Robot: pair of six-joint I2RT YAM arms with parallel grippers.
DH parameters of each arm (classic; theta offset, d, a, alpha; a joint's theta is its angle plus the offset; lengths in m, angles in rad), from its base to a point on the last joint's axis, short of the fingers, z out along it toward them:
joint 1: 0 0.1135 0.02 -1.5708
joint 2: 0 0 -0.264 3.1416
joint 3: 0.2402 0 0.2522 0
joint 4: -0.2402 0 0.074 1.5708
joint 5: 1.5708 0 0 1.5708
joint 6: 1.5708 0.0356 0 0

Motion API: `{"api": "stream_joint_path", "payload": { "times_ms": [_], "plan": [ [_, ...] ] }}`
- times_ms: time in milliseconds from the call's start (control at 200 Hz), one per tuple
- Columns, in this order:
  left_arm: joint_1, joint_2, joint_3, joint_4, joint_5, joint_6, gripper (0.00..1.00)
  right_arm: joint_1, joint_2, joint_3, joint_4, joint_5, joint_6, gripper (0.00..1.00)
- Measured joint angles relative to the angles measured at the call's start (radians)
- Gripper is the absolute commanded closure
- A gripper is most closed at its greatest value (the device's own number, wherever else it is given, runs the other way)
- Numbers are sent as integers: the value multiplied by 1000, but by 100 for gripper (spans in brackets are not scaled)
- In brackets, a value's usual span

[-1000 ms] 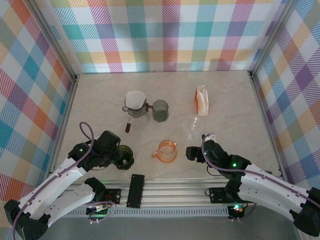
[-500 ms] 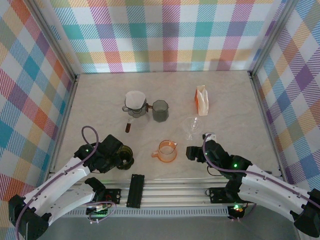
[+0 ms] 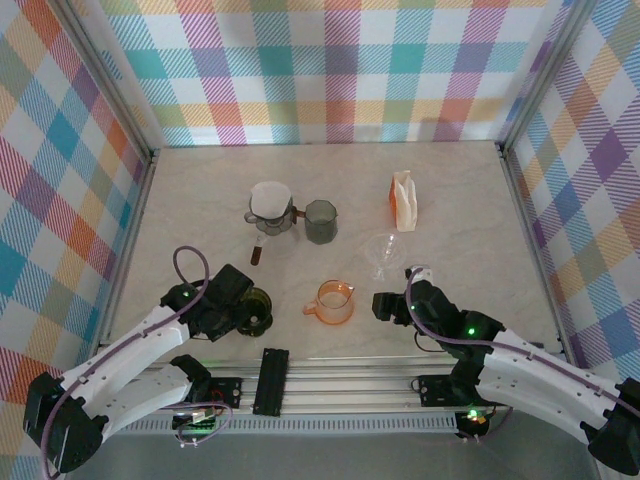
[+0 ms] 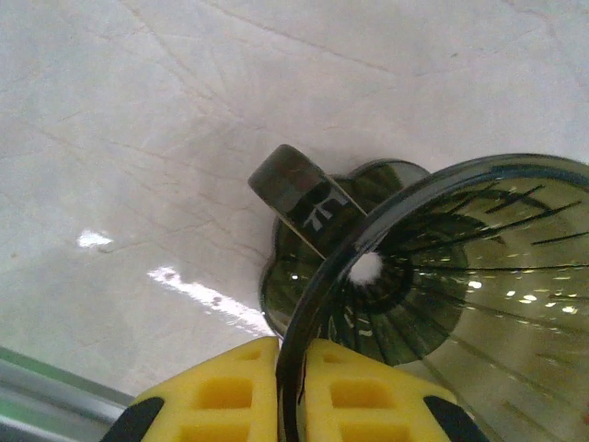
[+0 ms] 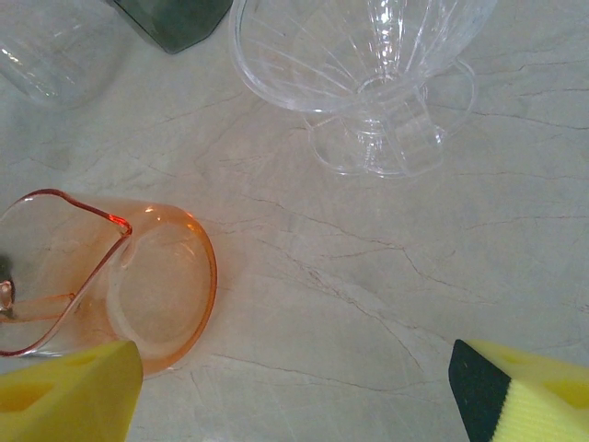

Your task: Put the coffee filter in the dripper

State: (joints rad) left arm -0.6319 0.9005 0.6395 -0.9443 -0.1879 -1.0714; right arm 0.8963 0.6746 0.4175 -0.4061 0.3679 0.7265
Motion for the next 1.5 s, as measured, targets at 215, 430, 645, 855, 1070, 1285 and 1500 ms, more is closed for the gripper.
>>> {"api": "stream_joint_path", "payload": {
  "times_ms": [215, 430, 645, 855, 1070, 1285, 1500],
  "plan": [
    [0, -29, 0, 25, 5, 24, 100, 0, -1, 0, 0, 3, 0, 12],
    [0, -79, 6, 14, 22, 86, 100, 0, -1, 0, 0, 3, 3, 12],
    [0, -109, 151, -24, 80, 164, 100, 0, -5, -12, -2, 14, 12, 12],
    [-66, -7, 349, -6, 182, 235, 100, 0, -15, -13, -15, 26, 18, 12],
    [-172, 239, 491, 85, 279, 304, 100, 0, -31, -13, -37, 38, 23, 12],
    [-173, 401, 534, 150, 341, 345, 100, 0, -63, -13, -61, 43, 31, 12],
    [-172, 467, 563, 187, 364, 371, 100, 0, -79, -14, -83, 43, 45, 12]
  ]
}}
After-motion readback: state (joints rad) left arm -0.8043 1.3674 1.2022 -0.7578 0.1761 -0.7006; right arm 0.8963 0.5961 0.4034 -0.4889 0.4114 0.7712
